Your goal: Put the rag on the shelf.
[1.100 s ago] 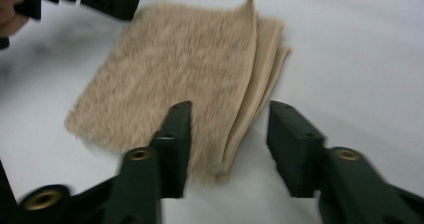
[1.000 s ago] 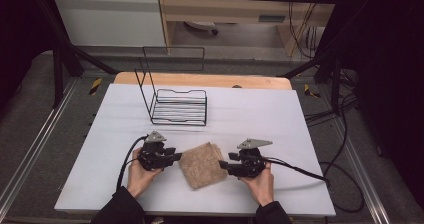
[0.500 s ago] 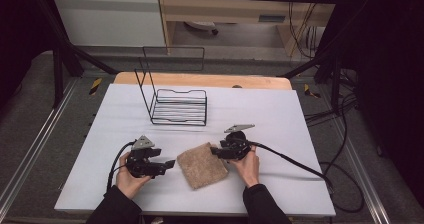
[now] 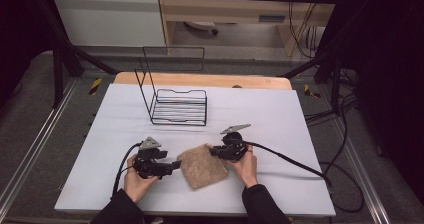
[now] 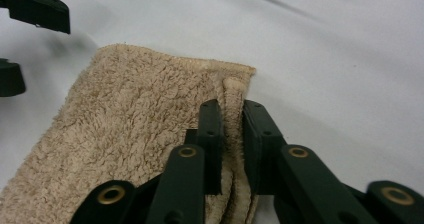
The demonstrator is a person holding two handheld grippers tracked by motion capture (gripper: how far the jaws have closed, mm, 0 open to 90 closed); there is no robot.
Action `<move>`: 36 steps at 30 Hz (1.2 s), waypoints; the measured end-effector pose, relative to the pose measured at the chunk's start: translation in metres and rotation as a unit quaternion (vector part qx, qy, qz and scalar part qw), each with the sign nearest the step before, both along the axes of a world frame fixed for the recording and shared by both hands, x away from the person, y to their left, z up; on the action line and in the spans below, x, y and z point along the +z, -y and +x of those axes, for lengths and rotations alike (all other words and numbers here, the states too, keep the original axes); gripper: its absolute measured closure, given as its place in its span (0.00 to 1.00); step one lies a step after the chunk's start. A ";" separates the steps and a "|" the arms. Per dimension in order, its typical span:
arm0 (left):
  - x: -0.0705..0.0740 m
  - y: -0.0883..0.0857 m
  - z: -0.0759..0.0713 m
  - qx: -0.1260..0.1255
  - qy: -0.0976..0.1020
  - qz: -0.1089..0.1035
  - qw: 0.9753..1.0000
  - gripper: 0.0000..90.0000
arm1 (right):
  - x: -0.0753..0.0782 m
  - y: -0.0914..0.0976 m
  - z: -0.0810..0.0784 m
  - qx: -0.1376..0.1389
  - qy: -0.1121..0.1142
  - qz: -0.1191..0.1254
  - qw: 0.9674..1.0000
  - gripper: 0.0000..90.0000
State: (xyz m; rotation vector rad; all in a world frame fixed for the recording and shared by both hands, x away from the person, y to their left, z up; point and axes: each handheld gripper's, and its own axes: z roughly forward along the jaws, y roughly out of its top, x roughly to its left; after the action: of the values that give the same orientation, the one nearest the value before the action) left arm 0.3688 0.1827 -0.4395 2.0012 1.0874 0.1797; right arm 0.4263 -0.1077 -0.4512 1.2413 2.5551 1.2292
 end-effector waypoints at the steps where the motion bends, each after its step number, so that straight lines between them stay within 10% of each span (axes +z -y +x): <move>1: -0.001 0.002 0.000 0.001 -0.004 -0.002 1.000 0.33 | 0.000 0.000 0.000 0.000 0.000 0.000 1.000 0.91; 20: -0.015 0.027 0.012 0.059 -0.058 -0.044 0.996 0.77 | 0.007 0.004 -0.009 0.004 0.029 -0.012 1.000 0.90; 36: -0.017 0.031 0.011 0.050 -0.047 -0.025 0.997 0.94 | -0.002 0.001 0.007 -0.003 0.025 -0.008 1.000 0.72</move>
State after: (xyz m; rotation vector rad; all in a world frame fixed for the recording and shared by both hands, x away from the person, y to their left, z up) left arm 0.3799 0.1514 -0.4561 1.9276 1.2420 0.1098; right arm 0.4332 -0.1086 -0.4530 1.1979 2.5202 1.2205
